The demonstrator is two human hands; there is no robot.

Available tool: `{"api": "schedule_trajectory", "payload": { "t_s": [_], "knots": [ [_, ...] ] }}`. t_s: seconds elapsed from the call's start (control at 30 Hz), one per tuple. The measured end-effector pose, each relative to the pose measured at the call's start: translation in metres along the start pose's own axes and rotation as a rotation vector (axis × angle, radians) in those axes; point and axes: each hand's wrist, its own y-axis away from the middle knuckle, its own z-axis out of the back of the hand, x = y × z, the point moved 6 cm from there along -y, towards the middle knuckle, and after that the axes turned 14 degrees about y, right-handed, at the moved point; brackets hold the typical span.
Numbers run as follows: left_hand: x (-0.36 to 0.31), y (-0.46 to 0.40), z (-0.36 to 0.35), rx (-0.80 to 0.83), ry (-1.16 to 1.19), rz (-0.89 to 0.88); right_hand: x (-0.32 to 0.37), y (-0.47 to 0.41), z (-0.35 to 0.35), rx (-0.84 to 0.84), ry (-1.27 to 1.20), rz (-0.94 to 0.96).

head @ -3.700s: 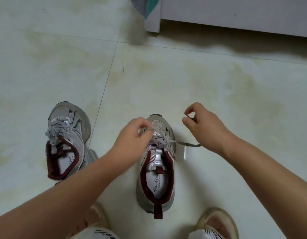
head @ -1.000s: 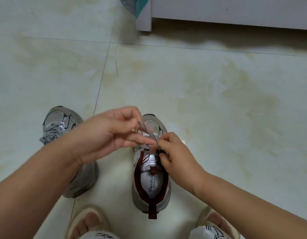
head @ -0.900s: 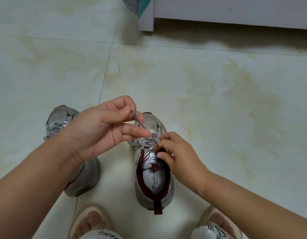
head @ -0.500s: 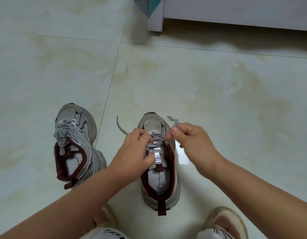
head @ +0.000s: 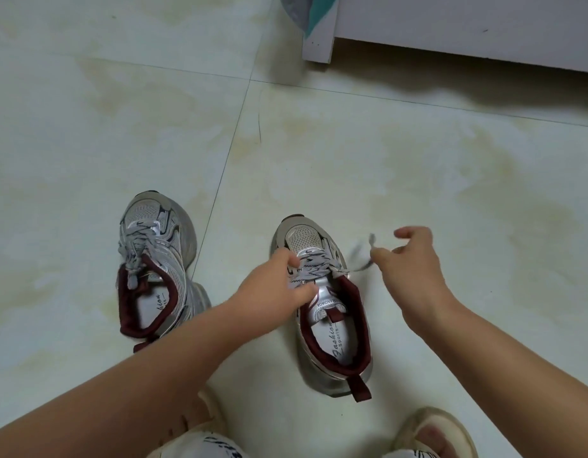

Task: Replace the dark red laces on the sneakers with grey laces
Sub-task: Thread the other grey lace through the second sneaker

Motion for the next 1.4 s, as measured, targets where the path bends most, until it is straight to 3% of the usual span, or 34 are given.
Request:
{"api": "schedule_trajectory", "payload": {
  "t_s": [0.07,0.17,0.23,0.33,0.43,0.63,0.7,0.87,1.03,1.27,1.4],
  "knots": [
    [-0.015,-0.003,0.008,0.045,0.076,-0.019,0.020,0.011,0.003,-0.045,0.216,0.224],
    [-0.054,0.001,0.022,0.129,0.234,-0.126,0.043,0.033,-0.026,0.182,0.507,0.551],
    [-0.073,0.006,0.028,0.161,0.291,-0.191,0.050,0.037,-0.035,0.210,0.516,0.612],
    [-0.078,0.004,0.033,0.115,0.226,-0.237,0.057,0.023,-0.021,0.063,0.344,0.535],
    [-0.061,-0.002,0.035,0.037,0.014,-0.233,0.066,0.011,0.001,-0.040,0.155,0.482],
    [-0.027,-0.007,0.024,0.049,-0.431,-0.179,0.068,0.003,0.009,-0.016,0.094,0.478],
    [-0.018,-0.010,0.024,0.084,-0.361,-0.131,0.066,0.000,0.008,-0.003,0.090,0.458],
    [0.001,-0.012,0.022,0.083,0.175,0.052,0.057,0.003,-0.009,0.199,0.282,0.365],
    [0.006,-0.011,0.021,0.059,0.285,0.084,0.045,0.021,-0.016,0.138,0.466,0.377],
    [0.000,-0.010,0.017,0.004,0.103,-0.027,0.030,0.014,-0.036,0.268,0.443,0.266],
    [0.000,-0.012,0.021,-0.056,0.024,-0.037,0.032,0.012,-0.048,0.376,0.550,0.386]
  ]
}}
